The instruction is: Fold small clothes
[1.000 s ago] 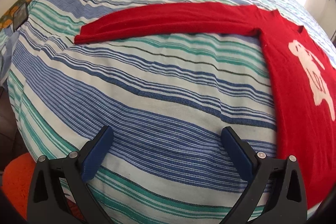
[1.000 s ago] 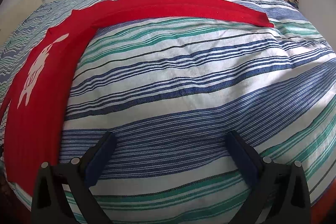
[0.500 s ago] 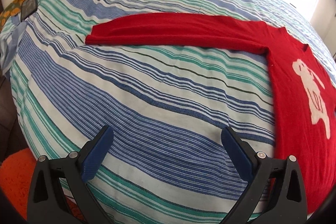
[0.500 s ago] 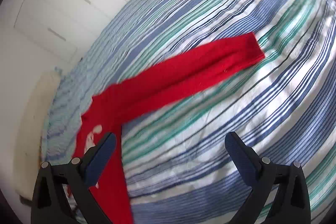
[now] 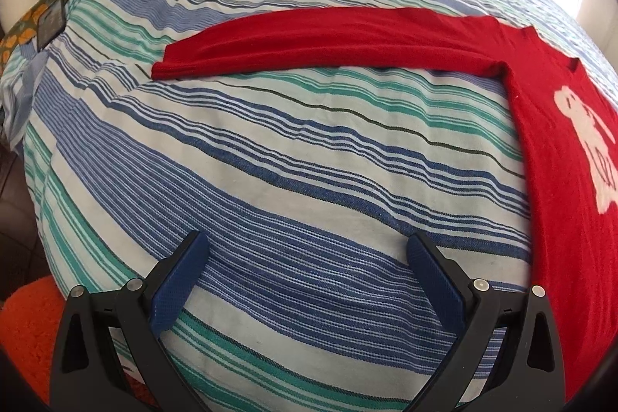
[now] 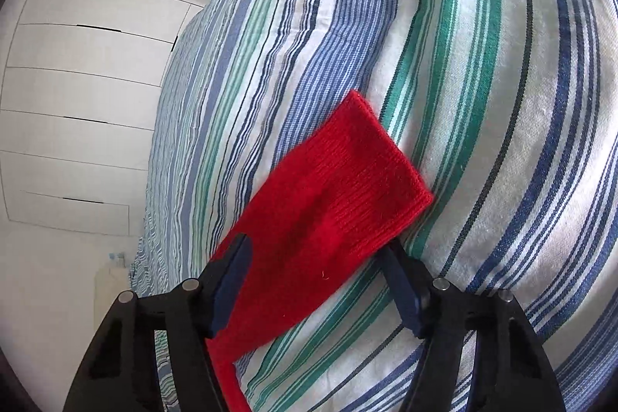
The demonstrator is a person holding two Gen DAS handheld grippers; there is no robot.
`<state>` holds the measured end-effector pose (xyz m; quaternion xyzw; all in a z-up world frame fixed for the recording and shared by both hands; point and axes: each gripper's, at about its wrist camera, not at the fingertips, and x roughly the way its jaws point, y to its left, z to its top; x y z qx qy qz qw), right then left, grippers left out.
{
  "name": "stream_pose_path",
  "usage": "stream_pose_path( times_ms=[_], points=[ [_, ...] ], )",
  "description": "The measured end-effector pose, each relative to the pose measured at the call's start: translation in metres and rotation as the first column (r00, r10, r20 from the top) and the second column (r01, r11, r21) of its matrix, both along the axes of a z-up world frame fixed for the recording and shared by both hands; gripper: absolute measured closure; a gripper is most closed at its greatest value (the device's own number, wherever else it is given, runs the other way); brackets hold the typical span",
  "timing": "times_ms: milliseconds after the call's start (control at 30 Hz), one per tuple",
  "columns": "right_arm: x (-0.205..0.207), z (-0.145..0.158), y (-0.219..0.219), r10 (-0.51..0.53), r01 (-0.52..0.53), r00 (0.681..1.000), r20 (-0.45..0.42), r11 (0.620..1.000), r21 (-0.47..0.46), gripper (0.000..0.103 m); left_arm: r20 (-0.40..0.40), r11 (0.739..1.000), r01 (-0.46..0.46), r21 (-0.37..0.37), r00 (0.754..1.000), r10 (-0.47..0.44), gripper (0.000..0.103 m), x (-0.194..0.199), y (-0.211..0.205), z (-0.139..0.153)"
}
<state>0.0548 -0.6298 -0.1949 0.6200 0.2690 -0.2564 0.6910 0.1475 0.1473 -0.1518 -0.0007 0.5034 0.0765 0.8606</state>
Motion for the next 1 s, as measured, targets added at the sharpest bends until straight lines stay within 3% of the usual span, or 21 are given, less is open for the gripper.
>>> stream_pose_path(
  times_ms=[100, 133, 167, 300, 367, 433, 500, 633, 767, 833, 867, 933, 1000],
  points=[
    [0.009, 0.003, -0.001, 0.013, -0.017, 0.998, -0.062, 0.999, -0.052, 0.062, -0.001, 1.000, 0.001, -0.004, 1.000, -0.001, 0.001, 0.000, 0.000, 0.000],
    [0.014, 0.007, -0.001, 0.028, -0.035, 0.994, -0.103, 0.997, -0.073, 0.086, -0.002, 1.000, 0.002, -0.007, 1.000, -0.002, 0.001, 0.000, 0.001, 0.000],
    [0.017, 0.013, -0.002, 0.036, -0.047, 0.992, -0.117, 0.995, -0.089, 0.094, -0.003, 1.000, 0.002, -0.010, 1.000, -0.002, 0.001, 0.001, 0.001, 0.000],
    [0.045, 0.074, 0.010, 0.081, -0.092, 0.995, -0.053, 0.966, -0.242, 0.094, -0.007, 1.000, 0.006, -0.022, 1.000, -0.006, 0.001, 0.004, 0.001, -0.001],
    [0.075, 0.117, 0.029, 0.185, -0.180, 0.983, -0.017, 0.925, -0.335, 0.094, -0.009, 1.000, 0.005, -0.030, 1.000, -0.005, 0.001, 0.006, 0.002, -0.001],
    [0.107, 0.162, 0.063, 0.310, -0.267, 0.950, 0.034, 0.866, -0.424, 0.094, -0.012, 0.999, 0.001, -0.042, 1.000, -0.001, 0.001, 0.007, 0.003, -0.001],
    [0.143, 0.203, 0.106, 0.448, -0.354, 0.890, 0.087, 0.799, -0.487, 0.094, -0.016, 0.998, -0.003, -0.056, 1.000, 0.002, 0.001, 0.008, 0.004, -0.001],
    [0.222, 0.250, 0.213, 0.687, -0.526, 0.715, 0.126, 0.648, -0.551, 0.094, -0.021, 0.997, 0.002, -0.078, 1.000, -0.004, 0.001, 0.008, 0.008, 0.000],
    [0.285, 0.245, 0.323, 0.836, -0.671, 0.545, 0.068, 0.484, -0.562, 0.094, -0.025, 0.997, 0.023, -0.079, 0.999, -0.025, 0.001, 0.008, 0.008, -0.001],
    [0.310, 0.218, 0.366, 0.887, -0.767, 0.461, 0.028, 0.414, -0.489, 0.086, -0.024, 0.997, 0.032, -0.073, 0.999, -0.034, 0.001, 0.007, 0.007, -0.001],
    [0.323, 0.203, 0.381, 0.903, -0.813, 0.429, 0.014, 0.393, -0.429, 0.070, -0.024, 0.997, 0.036, -0.071, 0.999, -0.038, 0.001, 0.006, 0.006, -0.001],
    [0.330, 0.171, 0.393, 0.914, -0.855, 0.406, -0.012, 0.375, -0.357, 0.043, -0.023, 0.997, 0.042, -0.071, 0.999, -0.044, 0.001, 0.006, 0.007, -0.001],
    [0.322, 0.158, 0.383, 0.912, -0.850, 0.411, 0.013, 0.388, -0.355, 0.044, -0.025, 0.996, 0.045, -0.074, 0.999, -0.047, 0.001, 0.007, 0.007, -0.001]
  ],
)
